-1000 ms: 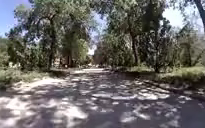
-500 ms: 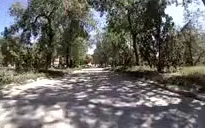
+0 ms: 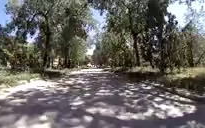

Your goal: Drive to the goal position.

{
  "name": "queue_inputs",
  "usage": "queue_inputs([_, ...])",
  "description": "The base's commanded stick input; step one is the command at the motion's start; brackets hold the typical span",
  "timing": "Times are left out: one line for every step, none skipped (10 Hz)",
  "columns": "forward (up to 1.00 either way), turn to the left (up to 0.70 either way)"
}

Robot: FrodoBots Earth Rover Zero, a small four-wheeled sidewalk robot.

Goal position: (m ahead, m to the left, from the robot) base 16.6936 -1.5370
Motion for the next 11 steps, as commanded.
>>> queue_inputs([0.7, 0.01])
queue_inputs([0.7, 0.01])
queue_inputs([0.7, 0.01])
queue_inputs([0.7, 0.01])
queue_inputs([0.7, 0.01])
queue_inputs([0.7, 0.01])
queue_inputs([0.7, 0.01])
queue_inputs([0.7, 0.01])
queue_inputs([0.7, 0.01])
queue_inputs([0.7, 0.01])
queue_inputs([0.7, 0.01])
